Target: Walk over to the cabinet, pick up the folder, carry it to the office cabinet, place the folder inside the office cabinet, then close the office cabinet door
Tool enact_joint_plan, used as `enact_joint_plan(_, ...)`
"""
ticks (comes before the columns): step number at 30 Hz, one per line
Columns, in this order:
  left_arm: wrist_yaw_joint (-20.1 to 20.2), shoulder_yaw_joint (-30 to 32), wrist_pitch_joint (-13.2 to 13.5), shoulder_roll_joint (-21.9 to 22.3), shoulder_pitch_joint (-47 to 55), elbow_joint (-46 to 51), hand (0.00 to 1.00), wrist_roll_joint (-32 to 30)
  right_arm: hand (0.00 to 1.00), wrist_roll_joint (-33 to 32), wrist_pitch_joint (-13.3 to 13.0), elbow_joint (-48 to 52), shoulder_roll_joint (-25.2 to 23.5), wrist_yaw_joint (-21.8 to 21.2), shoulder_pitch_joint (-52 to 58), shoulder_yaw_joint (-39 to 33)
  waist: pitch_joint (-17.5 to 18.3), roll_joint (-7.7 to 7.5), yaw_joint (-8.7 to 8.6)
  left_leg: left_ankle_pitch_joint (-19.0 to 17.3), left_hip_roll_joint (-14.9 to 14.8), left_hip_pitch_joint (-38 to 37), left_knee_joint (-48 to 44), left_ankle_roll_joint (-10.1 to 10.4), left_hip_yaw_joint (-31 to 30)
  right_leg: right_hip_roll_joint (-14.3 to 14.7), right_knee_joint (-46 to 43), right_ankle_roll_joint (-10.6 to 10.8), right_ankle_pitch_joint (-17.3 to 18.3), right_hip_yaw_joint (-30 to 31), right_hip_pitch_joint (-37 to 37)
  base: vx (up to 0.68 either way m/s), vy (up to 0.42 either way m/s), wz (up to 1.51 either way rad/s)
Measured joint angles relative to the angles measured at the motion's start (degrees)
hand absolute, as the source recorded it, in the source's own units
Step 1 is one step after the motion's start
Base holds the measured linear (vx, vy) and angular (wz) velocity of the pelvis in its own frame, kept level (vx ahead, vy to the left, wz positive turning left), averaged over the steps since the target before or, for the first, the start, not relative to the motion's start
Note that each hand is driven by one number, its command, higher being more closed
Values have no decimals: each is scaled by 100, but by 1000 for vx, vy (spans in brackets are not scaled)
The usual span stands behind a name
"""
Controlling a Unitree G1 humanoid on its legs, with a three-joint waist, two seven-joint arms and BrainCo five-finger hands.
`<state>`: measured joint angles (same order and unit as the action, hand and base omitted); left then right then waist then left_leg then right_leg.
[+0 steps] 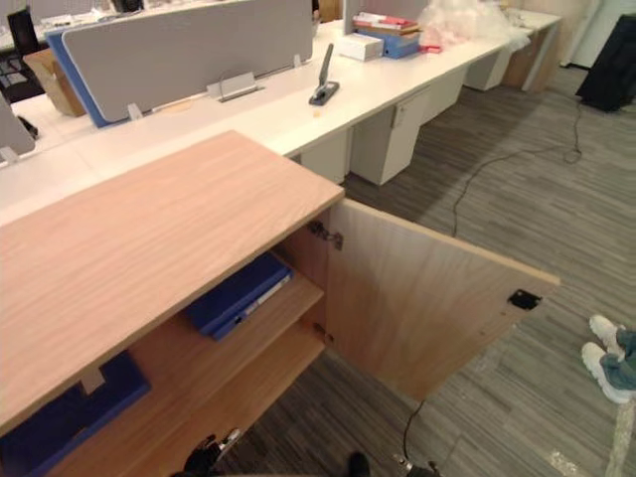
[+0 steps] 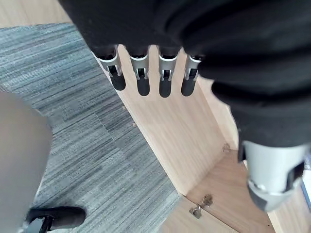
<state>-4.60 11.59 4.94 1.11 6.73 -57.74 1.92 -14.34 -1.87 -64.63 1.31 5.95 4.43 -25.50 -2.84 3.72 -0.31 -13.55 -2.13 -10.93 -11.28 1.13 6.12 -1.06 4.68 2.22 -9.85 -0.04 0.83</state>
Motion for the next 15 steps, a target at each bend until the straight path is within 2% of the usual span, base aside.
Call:
enact_joint_plan(6,-5,3,8,121,-34,125,0,-5,0,2,2,187,-35,1,95,90,15,-23,-5,16,64,-34,-9,-26,133,-66,-42,0,10,-4,-32,-42,32,-14)
enact_joint_plan(11,-17,15,89,79,-46,163,0,-222,0,4,-6,320,12,6,67,540,-132,-172,99,36,75,-1,-4,-76,716,-42,-735,28,56,-117,-627,-191,-16,-47)
enact_joint_plan(12,-18,17,110,29,-54,190,0,-242,0,-9,-1,410,-9,7,15,561,-227,-127,129,34,22,-3,21,-140,949,-197,-1210,-189,440,-722,-852,-233,-55,-58)
enact_joint_plan(14,-21,21,101,-17,-69,187,0,-243,0,-26,-9,565,-32,16,-12,527,-304,-172,101,22,-93,-11,45,-163,1110,-810,-2806,-333,1060,-1715,-1262,-171,-52,-15)
enact_joint_plan(15,-38,55,90,-35,-52,140,0,-238,0,-21,-15,606,-32,16,31,529,-289,-174,100,24,-211,-25,28,-160,1106,-1197,-3622,-390,1303,-1923,-1277,-58,-97,15)
